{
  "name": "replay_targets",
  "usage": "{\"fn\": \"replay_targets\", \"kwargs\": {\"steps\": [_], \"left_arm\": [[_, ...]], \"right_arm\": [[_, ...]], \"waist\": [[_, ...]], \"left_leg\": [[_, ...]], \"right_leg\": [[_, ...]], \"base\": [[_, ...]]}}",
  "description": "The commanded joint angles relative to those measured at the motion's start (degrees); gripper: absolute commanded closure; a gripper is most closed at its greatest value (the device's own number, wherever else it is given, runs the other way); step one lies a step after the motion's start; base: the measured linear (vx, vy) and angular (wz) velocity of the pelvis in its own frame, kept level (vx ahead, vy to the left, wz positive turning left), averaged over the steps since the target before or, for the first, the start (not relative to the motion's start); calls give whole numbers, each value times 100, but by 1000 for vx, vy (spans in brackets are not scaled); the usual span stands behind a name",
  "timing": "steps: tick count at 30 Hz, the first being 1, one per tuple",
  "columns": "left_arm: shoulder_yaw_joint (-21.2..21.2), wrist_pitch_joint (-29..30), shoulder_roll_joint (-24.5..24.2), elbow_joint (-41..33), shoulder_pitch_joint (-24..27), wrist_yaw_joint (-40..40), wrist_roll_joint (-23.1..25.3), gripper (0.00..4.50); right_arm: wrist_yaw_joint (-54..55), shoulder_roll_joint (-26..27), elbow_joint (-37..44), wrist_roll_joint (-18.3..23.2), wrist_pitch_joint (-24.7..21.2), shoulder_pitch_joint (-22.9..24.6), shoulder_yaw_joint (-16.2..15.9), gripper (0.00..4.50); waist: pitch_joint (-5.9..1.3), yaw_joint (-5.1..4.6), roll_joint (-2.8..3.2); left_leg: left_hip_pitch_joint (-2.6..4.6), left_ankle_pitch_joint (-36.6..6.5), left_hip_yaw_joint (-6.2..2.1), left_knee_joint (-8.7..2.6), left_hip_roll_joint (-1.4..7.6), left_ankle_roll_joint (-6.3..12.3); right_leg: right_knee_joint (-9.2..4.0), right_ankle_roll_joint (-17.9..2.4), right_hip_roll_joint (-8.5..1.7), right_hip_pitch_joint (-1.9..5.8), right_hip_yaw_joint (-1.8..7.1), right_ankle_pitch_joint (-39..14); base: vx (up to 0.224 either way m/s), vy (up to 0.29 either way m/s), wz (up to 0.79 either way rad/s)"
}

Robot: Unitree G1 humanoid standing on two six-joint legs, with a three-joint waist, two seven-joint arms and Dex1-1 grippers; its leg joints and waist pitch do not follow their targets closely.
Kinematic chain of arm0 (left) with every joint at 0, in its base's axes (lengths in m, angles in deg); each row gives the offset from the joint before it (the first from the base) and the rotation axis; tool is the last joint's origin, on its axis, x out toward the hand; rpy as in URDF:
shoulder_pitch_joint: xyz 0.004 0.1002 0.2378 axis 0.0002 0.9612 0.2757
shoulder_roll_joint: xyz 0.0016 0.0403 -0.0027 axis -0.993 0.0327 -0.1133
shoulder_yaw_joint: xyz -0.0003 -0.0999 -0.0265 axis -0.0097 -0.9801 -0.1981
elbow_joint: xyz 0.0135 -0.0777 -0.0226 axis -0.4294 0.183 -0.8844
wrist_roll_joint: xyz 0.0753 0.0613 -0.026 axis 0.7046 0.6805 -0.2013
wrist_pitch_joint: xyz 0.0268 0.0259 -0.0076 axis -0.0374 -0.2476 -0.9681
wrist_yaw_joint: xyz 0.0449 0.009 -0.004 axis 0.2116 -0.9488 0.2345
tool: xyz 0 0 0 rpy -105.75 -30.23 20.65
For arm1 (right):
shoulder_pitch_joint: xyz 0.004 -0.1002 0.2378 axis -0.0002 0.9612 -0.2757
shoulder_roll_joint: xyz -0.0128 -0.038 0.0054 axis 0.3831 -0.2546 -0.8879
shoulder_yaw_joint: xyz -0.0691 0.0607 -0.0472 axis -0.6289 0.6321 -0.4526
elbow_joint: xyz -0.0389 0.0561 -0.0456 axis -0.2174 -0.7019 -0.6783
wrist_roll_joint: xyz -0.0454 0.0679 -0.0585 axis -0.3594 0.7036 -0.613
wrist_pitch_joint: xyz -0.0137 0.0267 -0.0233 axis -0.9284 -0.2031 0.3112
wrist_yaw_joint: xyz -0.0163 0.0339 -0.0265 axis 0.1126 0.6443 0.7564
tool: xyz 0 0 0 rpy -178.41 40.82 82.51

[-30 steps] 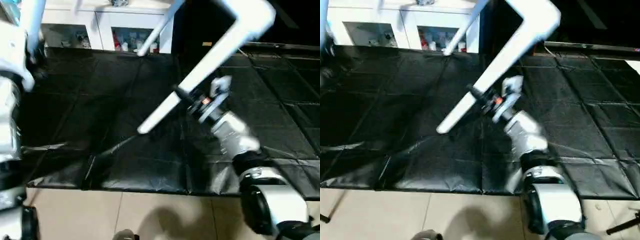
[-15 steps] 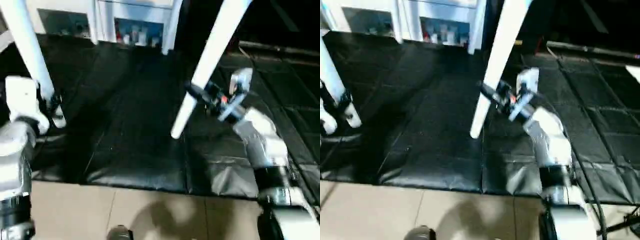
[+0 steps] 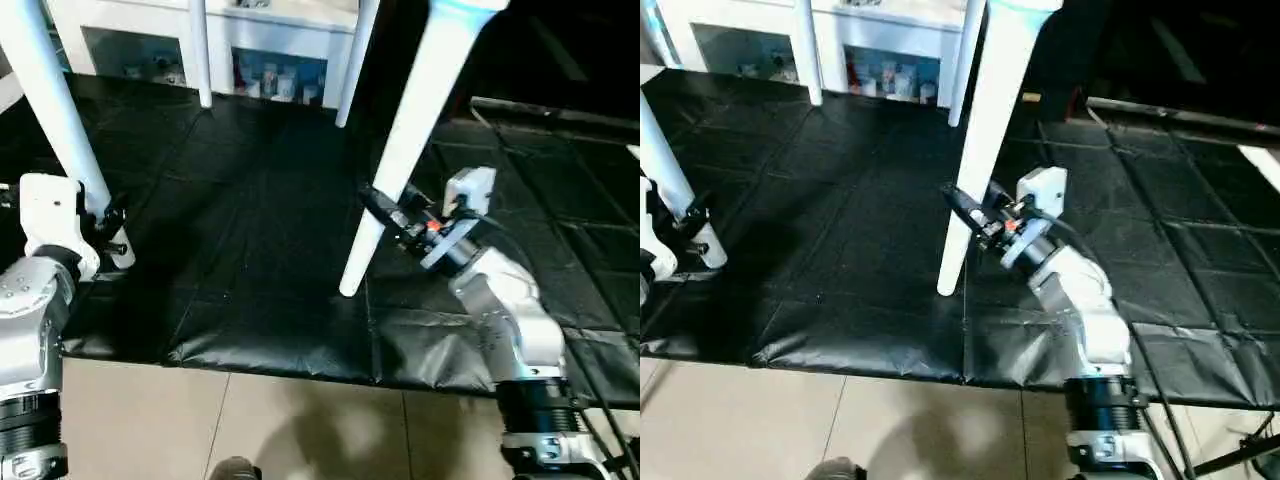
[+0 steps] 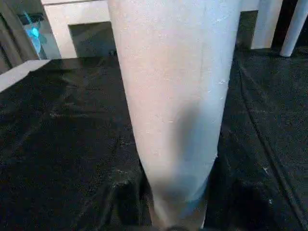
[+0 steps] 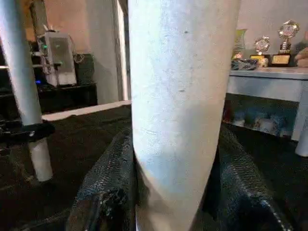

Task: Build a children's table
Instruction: Flip table

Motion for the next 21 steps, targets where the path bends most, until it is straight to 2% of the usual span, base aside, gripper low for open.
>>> {"fn": "replay_targets", "kwargs": {"steps": [1,2,4,5,6,7,8,9,11,12,14,15,16,17,18,20,21], "left_arm": [[707,-202,86,-90,-33,349,106,298],[678,-224,93,-72,-17,321,103,242],[506,-273,109,-121,89,190,46,228],[405,-265,85,-261,221,304,-99,222],[360,-278,54,-317,302,360,-146,205],[340,-294,31,-343,351,391,-164,205],[336,-297,29,-345,356,393,-166,182],[306,-329,10,-363,403,405,-179,179],[226,-411,-49,-404,512,456,-213,166],[127,-480,-87,-430,595,517,-287,153],[48,-537,-116,-461,656,546,-336,136],[2,-570,-128,-487,690,566,-373,133],[-27,-591,-136,-503,712,578,-397,127],[-189,-674,-141,-705,876,698,-630,116],[-189,-674,-141,-705,876,698,-630,104],[-299,-749,-137,-903,1050,767,-765,93],[-346,-781,-116,-1020,1191,798,-817,87]], "right_arm": [[174,130,-450,-318,110,-155,-412,291],[206,130,-533,-374,185,-171,-416,235],[73,146,-739,-359,288,-176,-382,221],[18,160,-795,-316,287,-130,-343,212],[45,189,-804,-288,298,-86,-303,199],[69,211,-805,-272,310,-57,-276,199],[72,212,-804,-272,312,-53,-274,179],[102,222,-798,-271,332,-14,-262,174],[165,250,-784,-269,432,93,-229,160],[200,275,-746,-254,507,218,-214,149],[215,298,-689,-238,569,338,-218,132],[227,311,-641,-228,584,414,-223,126],[234,320,-610,-223,594,460,-227,117],[264,365,-372,-194,668,785,-238,106],[264,365,-372,-194,668,785,-238,96],[273,404,-105,-128,695,1104,-225,82],[292,407,29,-157,748,1286,-249,72]], "waist": [[-332,-63,230],[-341,-65,228],[-316,-74,220],[-308,-87,198],[-326,-97,197],[-333,-105,201],[-349,-87,217],[-346,-92,180],[-359,-79,186],[-367,-60,170],[-383,-45,188],[-387,-46,178],[-396,-46,190],[-415,-39,218],[-422,-38,199],[-432,-40,224],[-431,-39,283]], "left_leg": [[249,-2835,-174,-556,265,-609],[255,-2869,-189,-554,267,-612],[268,-3033,-204,-573,280,-618],[281,-3199,-219,-581,279,-617],[251,-3167,-235,-595,287,-608],[216,-3076,-245,-614,297,-602],[247,-2996,-221,-608,299,-598],[259,-2968,-197,-604,294,-582],[225,-2724,-178,-601,286,-536],[236,-2587,-156,-587,282,-499],[213,-2331,-145,-588,281,-454],[214,-2264,-138,-587,280,-434],[198,-2146,-139,-584,281,-419],[188,-2011,-141,-581,278,-416],[170,-1834,-133,-578,288,-376],[178,-1726,-125,-566,282,-335],[173,-1726,-138,-571,282,-337]], "right_leg": [[-575,-760,-544,21,320,-2137],[-591,-745,-562,29,328,-2262],[-619,-716,-550,6,325,-2390],[-633,-685,-551,8,316,-2569],[-619,-718,-573,39,318,-2522],[-598,-727,-562,73,311,-2391],[-591,-753,-534,35,316,-2147],[-591,-774,-517,18,323,-2042],[-546,-843,-524,47,338,-1693],[-543,-870,-522,46,344,-1528],[-511,-905,-514,78,344,-1212],[-506,-903,-508,86,337,-1130],[-479,-929,-505,106,336,-955],[-457,-957,-496,130,327,-726],[-426,-993,-491,150,323,-401],[-410,-1037,-474,163,309,-136],[-396,-1057,-472,170,304,-84]], "base": [[0,0,0],[0,0,0],[0,0,0],[0,0,0],[0,0,0],[0,0,0],[0,0,0],[0,0,0],[0,0,0],[0,0,0],[0,0,0],[0,0,0],[0,0,0],[0,0,0],[0,0,0],[0,0,0],[0,0,0]]}}
